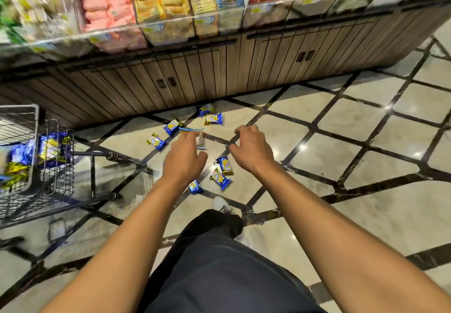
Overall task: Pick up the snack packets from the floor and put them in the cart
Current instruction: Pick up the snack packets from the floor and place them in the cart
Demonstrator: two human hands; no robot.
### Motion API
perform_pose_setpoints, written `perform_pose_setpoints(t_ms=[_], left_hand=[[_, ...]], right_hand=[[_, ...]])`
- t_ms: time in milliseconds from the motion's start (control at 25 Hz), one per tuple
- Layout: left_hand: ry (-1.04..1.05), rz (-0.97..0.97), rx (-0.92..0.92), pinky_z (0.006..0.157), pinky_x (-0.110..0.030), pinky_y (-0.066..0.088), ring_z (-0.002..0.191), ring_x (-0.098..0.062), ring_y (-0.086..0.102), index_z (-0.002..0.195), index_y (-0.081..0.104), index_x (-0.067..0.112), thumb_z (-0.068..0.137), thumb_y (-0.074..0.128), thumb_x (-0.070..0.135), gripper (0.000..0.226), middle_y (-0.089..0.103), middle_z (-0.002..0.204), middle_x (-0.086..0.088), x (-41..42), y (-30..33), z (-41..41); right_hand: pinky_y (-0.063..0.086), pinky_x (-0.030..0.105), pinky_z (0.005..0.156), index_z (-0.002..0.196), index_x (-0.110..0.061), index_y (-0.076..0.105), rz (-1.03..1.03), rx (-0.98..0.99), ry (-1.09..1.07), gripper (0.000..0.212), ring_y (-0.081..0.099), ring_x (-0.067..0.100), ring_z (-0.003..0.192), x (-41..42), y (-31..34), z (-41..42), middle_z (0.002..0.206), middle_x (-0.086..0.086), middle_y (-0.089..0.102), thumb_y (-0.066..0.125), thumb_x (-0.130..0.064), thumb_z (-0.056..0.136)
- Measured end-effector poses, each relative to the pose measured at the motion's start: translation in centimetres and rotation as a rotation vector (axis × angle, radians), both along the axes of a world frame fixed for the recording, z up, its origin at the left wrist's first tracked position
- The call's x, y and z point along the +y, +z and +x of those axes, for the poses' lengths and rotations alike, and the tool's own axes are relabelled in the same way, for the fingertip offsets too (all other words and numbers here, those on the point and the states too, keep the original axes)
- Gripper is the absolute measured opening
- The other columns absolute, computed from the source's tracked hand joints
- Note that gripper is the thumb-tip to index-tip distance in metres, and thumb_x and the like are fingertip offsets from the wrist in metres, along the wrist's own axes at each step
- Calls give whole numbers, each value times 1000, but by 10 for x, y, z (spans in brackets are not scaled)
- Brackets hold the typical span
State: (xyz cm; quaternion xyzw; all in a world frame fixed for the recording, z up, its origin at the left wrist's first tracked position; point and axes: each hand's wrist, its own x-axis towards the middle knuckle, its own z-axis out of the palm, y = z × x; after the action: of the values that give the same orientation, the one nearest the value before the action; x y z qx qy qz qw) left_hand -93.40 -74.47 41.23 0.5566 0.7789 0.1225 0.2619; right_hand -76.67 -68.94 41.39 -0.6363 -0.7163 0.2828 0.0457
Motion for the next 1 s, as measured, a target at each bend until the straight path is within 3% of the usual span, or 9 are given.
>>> perform_pose_setpoints(t_ms=[400, 680, 1000], left_hand=[[156, -19, -6, 96, -46, 47, 123, -31, 48, 140, 44, 18, 85, 59, 21, 57, 53, 135, -9, 72, -26, -18], [263, -93, 43, 94, -44, 46, 119, -34, 50, 139, 46, 18, 84, 58, 21, 56, 55, 131, -11, 103, -46, -28], [213, -205, 315, 95, -40, 43, 125, -29, 43, 145, 37, 17, 88, 52, 25, 60, 49, 135, -6, 132, -123, -33]], right_hand=[[47, 38, 91, 132, -19, 54, 0, 10, 106, 42, 47, 25, 120, 80, -20, -17, 132, 4, 51, 58, -33, 92], [47, 39, 91, 131, -19, 54, -34, -32, 314, 42, 46, 26, 119, 135, -48, -33, 132, 4, 49, 55, -27, 90], [44, 37, 92, 129, -20, 53, 83, -159, 646, 41, 46, 24, 118, 195, -133, -44, 129, 1, 47, 55, -29, 89]])
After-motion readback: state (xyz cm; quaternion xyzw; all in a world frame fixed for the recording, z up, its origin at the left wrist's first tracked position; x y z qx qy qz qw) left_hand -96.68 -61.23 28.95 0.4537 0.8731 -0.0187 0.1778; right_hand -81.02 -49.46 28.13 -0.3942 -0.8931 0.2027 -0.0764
